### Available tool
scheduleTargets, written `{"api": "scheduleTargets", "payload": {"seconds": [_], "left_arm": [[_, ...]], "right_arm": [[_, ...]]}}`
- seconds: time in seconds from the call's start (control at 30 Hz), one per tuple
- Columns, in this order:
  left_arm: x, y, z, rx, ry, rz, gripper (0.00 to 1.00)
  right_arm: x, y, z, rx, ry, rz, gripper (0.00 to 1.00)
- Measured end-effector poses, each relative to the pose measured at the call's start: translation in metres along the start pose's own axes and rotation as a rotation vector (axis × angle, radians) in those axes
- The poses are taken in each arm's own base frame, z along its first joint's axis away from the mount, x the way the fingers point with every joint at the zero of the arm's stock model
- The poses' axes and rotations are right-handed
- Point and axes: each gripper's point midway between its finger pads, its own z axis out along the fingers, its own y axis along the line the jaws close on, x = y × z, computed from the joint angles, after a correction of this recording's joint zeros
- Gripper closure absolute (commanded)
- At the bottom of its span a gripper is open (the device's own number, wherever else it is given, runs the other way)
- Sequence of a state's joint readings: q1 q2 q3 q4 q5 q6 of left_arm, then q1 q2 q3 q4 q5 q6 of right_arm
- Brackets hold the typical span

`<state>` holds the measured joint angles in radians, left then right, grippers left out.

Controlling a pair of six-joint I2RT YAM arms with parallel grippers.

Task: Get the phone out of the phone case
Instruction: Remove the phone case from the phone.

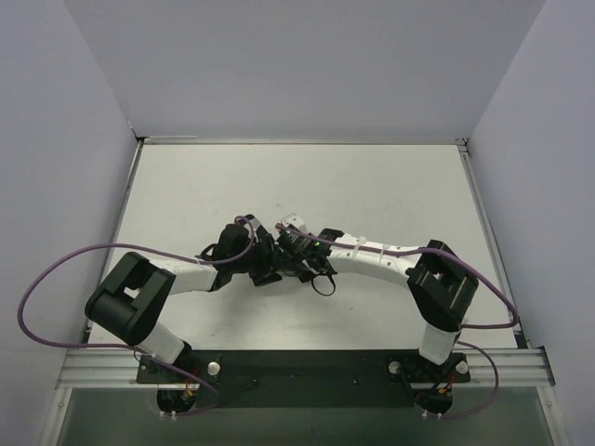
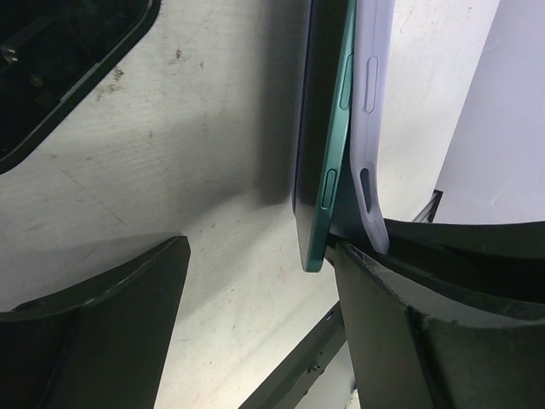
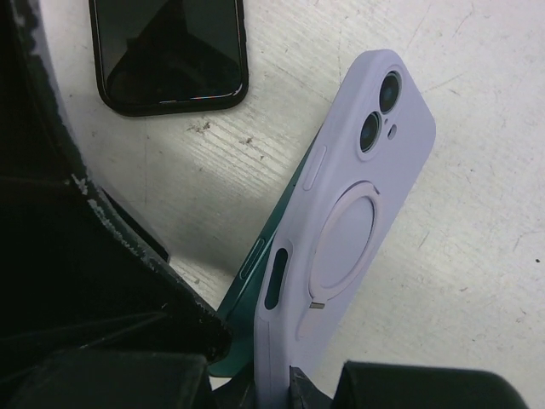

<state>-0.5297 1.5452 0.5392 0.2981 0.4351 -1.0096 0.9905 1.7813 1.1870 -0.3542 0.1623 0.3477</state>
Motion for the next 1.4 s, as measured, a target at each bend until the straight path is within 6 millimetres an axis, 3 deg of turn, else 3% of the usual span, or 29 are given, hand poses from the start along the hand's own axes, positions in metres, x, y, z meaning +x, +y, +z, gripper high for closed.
{"api": "scheduleTargets", "payload": {"seconds": [0.27, 0.6, 0.73, 0.77, 0.8, 1.17, 1.4], "left_arm": [[0.005, -0.005, 0.009, 0.03, 0.009, 0.019, 0.25], [0.006, -0.013, 0.028, -0.019, -0.009, 0.054, 0.51], [0.007, -0.022, 0.038, -0.019, -0.009, 0.078, 0.76], [0.008, -0.025, 0.039, -0.013, -0.007, 0.083, 0.91], [0.008, -0.028, 0.04, -0.007, -0.005, 0.087, 1.0], [0.02, -0.042, 0.044, 0.003, 0.028, 0.092, 1.0], [0.01, -0.074, 0.032, 0.056, 0.005, 0.144, 1.0]], "right_arm": [[-0.001, -0.001, -0.002, -0.057, 0.003, 0.065, 1.0], [-0.001, 0.001, -0.001, -0.076, -0.001, 0.076, 1.0], [0.0, -0.001, -0.002, -0.085, -0.002, 0.093, 1.0], [0.001, -0.001, -0.003, -0.085, -0.002, 0.095, 1.0], [0.001, -0.002, -0.003, -0.085, -0.004, 0.098, 1.0], [0.014, -0.02, -0.013, -0.119, -0.037, 0.172, 1.0], [0.0, -0.037, -0.041, -0.141, -0.137, 0.223, 1.0]]}}
